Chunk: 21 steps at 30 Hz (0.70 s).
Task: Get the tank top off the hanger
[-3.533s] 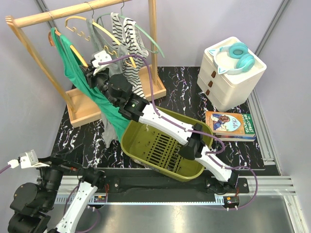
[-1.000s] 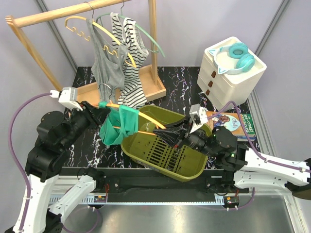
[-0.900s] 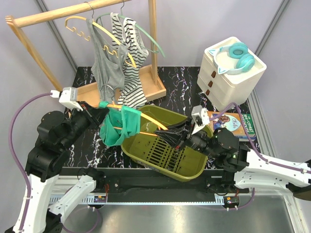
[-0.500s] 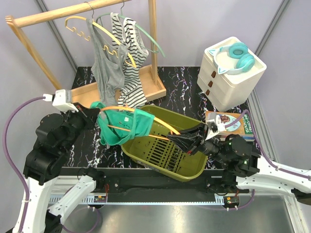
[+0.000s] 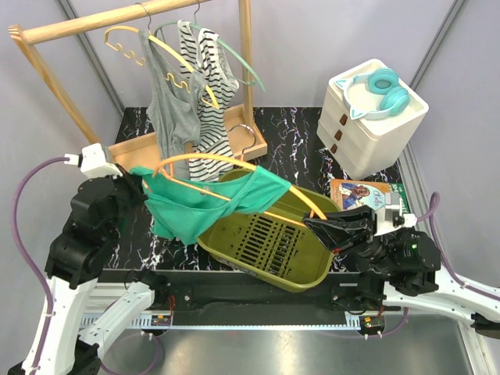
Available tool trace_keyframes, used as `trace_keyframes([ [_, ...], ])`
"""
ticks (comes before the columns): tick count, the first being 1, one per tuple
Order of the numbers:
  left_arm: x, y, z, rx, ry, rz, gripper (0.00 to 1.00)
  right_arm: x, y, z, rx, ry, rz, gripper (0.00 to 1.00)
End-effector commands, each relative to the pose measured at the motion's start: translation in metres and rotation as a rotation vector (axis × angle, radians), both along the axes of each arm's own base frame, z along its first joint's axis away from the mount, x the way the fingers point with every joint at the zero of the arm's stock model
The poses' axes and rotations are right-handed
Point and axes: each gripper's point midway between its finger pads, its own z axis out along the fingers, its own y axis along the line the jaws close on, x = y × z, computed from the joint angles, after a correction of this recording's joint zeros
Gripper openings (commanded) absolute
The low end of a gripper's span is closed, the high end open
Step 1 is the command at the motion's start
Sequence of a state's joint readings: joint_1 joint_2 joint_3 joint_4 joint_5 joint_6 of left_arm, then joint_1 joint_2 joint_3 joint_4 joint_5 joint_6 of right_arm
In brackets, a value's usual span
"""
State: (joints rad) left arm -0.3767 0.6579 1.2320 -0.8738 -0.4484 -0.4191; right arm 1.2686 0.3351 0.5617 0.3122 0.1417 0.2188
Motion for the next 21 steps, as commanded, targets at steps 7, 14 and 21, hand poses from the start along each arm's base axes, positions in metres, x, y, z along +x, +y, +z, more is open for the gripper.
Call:
trace_keyframes([
  [7, 0.004, 0.003, -0.017, 0.005, 0.022, 0.029, 0.00, 0.032, 0.027, 0.072, 0.199, -0.065, -0.142, 0.00],
  [14, 0.004, 0.012, 0.007, 0.102, 0.005, 0.033, 0.61, 0.073, 0.103, 0.082, 0.095, -0.053, -0.245, 0.00],
  [21, -0.026, -0.023, 0.036, -0.016, -0.071, -0.206, 0.89, 0.083, 0.150, 0.085, 0.028, -0.100, -0.227, 0.00],
])
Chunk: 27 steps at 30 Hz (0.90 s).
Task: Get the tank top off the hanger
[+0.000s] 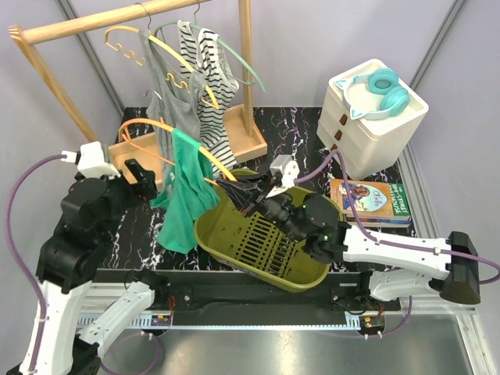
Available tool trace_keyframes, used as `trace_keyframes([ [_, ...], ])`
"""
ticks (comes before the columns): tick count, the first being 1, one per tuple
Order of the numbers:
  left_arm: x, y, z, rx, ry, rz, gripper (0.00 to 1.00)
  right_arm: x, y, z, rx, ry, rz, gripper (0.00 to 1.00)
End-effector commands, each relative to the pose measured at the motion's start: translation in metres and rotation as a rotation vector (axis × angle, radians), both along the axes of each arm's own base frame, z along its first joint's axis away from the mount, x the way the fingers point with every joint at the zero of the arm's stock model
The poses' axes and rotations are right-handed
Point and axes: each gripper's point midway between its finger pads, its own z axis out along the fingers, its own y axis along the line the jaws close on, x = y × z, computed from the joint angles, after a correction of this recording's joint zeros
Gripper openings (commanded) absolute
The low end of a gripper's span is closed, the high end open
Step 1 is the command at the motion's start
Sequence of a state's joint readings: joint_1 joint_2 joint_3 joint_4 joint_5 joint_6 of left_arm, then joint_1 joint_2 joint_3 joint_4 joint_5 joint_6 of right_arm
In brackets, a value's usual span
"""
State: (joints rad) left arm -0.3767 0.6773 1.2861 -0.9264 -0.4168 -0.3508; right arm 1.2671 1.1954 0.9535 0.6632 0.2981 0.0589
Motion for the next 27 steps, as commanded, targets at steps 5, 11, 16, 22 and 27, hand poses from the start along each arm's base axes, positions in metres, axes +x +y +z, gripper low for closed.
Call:
trace_keyframes([
  [5, -0.033, -0.037, 0.067, -0.244, -0.196, -0.222, 0.88, -0.007, -0.005, 0.055, 0.151, -0.115, 0.027, 0.00],
  [11, -0.037, -0.037, 0.114, -0.549, -0.368, -0.168, 0.83, -0.024, -0.006, 0.040, 0.165, -0.158, 0.112, 0.00],
  [16, -0.033, -0.038, 0.128, -0.828, -0.419, -0.124, 0.80, -0.036, -0.013, 0.032, 0.171, -0.176, 0.163, 0.00],
  [22, -0.030, -0.034, 0.117, -1.005, -0.403, -0.053, 0.80, -0.045, -0.029, 0.022, 0.189, -0.176, 0.183, 0.00],
  [27, -0.026, -0.037, 0.105, -1.095, -0.370, -0.028, 0.80, -0.050, -0.034, 0.022, 0.200, -0.182, 0.201, 0.00],
])
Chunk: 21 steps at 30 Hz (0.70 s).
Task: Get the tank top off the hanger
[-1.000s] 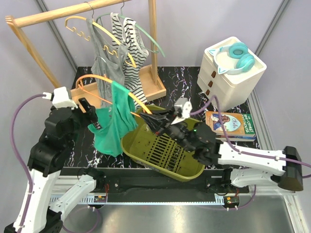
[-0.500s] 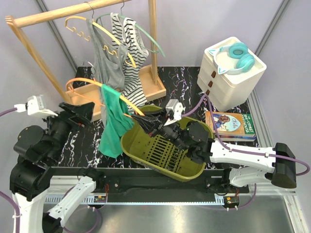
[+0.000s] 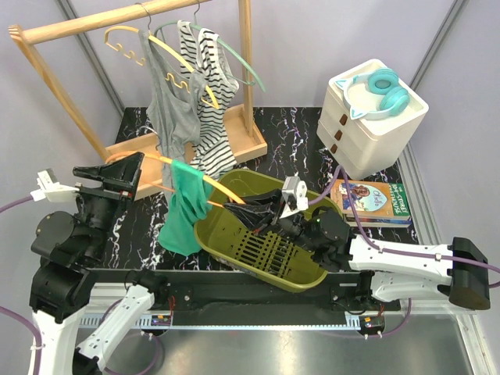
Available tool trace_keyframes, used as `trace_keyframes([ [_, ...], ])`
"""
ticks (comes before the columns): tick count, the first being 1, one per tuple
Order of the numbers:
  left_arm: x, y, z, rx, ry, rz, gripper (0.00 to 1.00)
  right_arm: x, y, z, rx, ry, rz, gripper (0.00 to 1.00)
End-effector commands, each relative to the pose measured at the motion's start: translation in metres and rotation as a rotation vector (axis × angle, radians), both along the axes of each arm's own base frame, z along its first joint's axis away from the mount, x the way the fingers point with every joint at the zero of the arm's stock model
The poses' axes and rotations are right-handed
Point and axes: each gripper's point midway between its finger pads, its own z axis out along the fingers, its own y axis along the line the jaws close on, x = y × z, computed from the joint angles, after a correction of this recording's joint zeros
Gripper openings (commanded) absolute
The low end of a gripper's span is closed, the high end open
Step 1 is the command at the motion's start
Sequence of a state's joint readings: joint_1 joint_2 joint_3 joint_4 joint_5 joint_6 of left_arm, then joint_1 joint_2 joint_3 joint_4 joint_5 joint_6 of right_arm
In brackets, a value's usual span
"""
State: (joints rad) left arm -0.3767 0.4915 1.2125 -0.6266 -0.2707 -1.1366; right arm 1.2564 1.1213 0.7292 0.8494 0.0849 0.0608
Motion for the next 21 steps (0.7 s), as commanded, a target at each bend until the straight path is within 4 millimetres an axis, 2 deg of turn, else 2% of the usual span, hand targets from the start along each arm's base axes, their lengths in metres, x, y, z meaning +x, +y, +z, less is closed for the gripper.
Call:
trace_keyframes([
  [1, 0.003, 0.003, 0.009, -0.159, -0.021, 0.017, 0.79, -0.014, -0.027, 0.056, 0.197, -0.070, 0.032, 0.00],
  [5, 0.011, 0.000, 0.008, -0.183, -0.006, 0.019, 0.77, -0.020, -0.027, 0.053, 0.197, -0.077, 0.063, 0.00],
  [9, 0.018, -0.006, 0.016, -0.151, -0.012, 0.004, 0.71, -0.024, -0.029, 0.049, 0.206, -0.076, 0.085, 0.00],
  [12, 0.025, -0.012, 0.013, -0.118, -0.016, -0.016, 0.52, -0.024, -0.028, 0.045, 0.201, -0.067, 0.090, 0.00],
  [13, 0.026, -0.014, 0.012, -0.097, -0.023, -0.018, 0.38, -0.025, -0.028, 0.043, 0.198, -0.062, 0.095, 0.00],
  [15, 0.028, -0.013, 0.011, -0.065, -0.041, -0.010, 0.25, -0.025, -0.026, 0.039, 0.195, -0.050, 0.098, 0.00],
  [16, 0.030, -0.010, 0.008, -0.022, -0.044, 0.009, 0.12, -0.023, -0.025, 0.035, 0.188, -0.038, 0.096, 0.00],
  [17, 0.030, -0.007, 0.008, -0.002, -0.049, 0.024, 0.06, -0.020, -0.025, 0.032, 0.189, -0.020, 0.083, 0.00],
  [18, 0.031, -0.005, 0.008, 0.021, -0.051, 0.039, 0.00, -0.018, -0.025, 0.029, 0.188, 0.000, 0.076, 0.00],
  [19, 0.033, 0.001, 0.005, 0.073, -0.052, 0.072, 0.00, -0.011, -0.025, 0.023, 0.185, 0.031, 0.046, 0.01],
  [21, 0.034, 0.007, 0.006, 0.130, -0.063, 0.106, 0.00, -0.003, -0.019, 0.012, 0.158, 0.074, 0.021, 0.09],
])
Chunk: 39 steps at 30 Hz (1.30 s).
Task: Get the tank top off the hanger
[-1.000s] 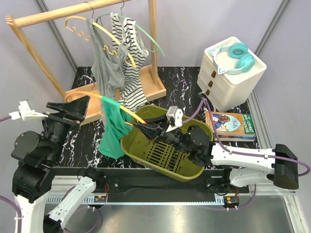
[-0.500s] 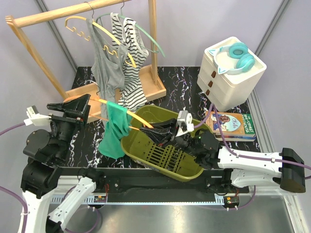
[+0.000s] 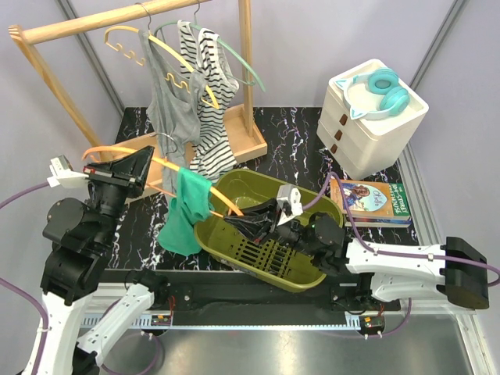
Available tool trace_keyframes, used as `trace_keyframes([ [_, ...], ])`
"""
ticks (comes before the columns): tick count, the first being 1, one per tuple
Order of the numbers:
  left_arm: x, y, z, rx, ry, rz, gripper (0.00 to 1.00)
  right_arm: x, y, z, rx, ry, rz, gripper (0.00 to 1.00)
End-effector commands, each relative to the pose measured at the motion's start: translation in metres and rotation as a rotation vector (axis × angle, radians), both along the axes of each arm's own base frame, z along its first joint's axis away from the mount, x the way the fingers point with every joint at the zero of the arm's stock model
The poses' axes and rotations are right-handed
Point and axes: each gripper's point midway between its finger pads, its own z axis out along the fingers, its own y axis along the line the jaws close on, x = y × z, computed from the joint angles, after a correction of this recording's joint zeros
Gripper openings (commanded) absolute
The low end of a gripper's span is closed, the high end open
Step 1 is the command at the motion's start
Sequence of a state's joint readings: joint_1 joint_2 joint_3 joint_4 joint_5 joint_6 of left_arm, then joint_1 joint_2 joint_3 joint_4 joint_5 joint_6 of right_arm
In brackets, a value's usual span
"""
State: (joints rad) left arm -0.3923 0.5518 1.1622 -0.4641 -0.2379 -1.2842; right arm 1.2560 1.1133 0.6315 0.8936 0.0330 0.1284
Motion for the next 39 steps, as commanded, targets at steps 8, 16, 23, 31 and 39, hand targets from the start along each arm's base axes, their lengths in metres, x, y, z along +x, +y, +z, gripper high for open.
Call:
trace_keyframes([
  [8, 0.022, 0.068, 0.009, 0.653, -0.090, 0.433, 0.00, 0.053, 0.023, 0.001, -0.029, 0.199, -0.214, 0.68],
  [16, 0.034, 0.072, 0.034, 0.817, -0.105, 0.484, 0.00, 0.058, 0.059, -0.008, -0.149, 0.200, -0.190, 0.78],
  [23, 0.019, 0.040, 0.017, 0.521, -0.044, 0.259, 0.00, 0.037, 0.079, -0.018, -0.256, 0.124, -0.052, 0.89],
  [31, -0.004, 0.020, 0.015, -0.017, -0.077, 0.095, 0.00, 0.009, 0.067, -0.008, -0.200, 0.057, 0.074, 0.91],
  [39, -0.012, 0.025, 0.002, -0.300, -0.080, 0.061, 0.00, 0.008, 0.055, -0.006, -0.164, 0.052, 0.059, 0.63],
])
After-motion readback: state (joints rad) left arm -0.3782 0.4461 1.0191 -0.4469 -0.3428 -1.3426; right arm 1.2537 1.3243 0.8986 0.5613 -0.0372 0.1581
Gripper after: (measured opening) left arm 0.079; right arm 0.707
